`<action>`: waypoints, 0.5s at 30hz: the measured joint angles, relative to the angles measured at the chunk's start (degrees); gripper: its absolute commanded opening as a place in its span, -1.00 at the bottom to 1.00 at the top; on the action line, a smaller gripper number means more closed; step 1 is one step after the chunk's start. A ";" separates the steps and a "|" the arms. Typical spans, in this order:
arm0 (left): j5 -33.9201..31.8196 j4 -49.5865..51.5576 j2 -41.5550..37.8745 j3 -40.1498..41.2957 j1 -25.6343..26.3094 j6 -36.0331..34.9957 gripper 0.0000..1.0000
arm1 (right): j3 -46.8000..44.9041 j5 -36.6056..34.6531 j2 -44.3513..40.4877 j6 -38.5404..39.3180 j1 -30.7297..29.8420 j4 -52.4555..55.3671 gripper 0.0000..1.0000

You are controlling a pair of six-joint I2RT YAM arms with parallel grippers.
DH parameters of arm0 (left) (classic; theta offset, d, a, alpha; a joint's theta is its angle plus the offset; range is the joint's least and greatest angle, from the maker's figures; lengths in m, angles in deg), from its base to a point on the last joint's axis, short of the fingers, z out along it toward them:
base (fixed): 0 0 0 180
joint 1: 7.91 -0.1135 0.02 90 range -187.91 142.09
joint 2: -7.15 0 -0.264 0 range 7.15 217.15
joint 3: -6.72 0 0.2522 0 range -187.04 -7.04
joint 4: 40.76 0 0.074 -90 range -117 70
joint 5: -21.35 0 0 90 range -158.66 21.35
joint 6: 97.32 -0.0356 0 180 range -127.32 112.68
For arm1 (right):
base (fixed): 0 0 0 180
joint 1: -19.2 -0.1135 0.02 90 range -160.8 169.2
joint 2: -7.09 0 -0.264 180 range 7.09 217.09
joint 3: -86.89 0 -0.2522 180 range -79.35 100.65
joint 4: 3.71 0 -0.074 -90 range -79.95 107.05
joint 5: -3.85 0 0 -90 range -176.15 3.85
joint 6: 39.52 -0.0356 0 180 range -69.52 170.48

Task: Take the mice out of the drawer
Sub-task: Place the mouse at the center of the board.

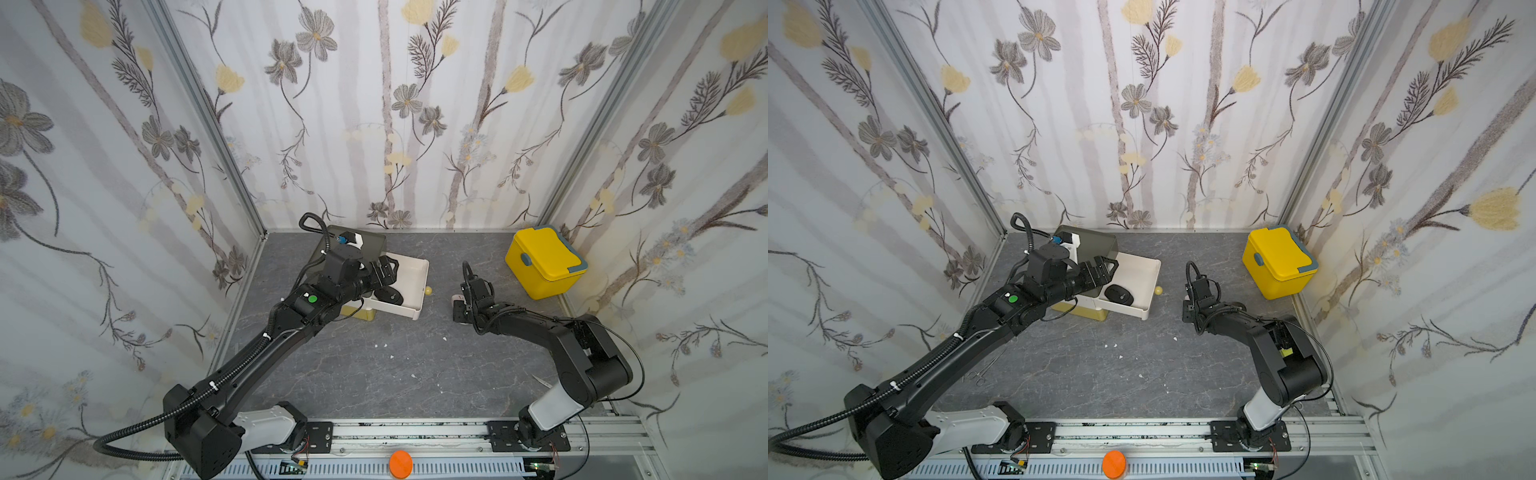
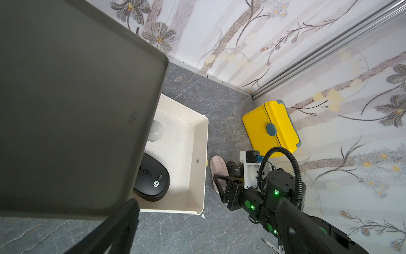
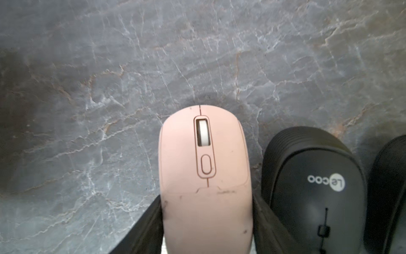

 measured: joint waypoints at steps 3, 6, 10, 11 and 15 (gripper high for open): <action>0.00 0.00 0.09 0.00 0.00 -0.11 1.00 | 0.00 -0.61 0.55 -0.04 -0.09 -0.46 0.15; -0.02 0.02 0.09 0.00 0.00 -0.13 1.00 | 0.02 -1.03 0.83 -0.07 -0.17 -0.85 0.23; -0.07 0.15 0.09 0.00 0.00 -0.15 1.00 | 0.11 -1.07 0.81 -0.24 -0.20 -0.33 0.34; -0.09 0.15 0.09 0.00 0.00 -0.15 1.00 | 0.33 -1.09 0.79 -0.22 -0.24 0.02 0.37; -0.11 0.37 0.09 -0.24 0.00 -0.22 1.00 | 1.38 -1.01 -0.31 -0.20 -0.24 0.96 0.42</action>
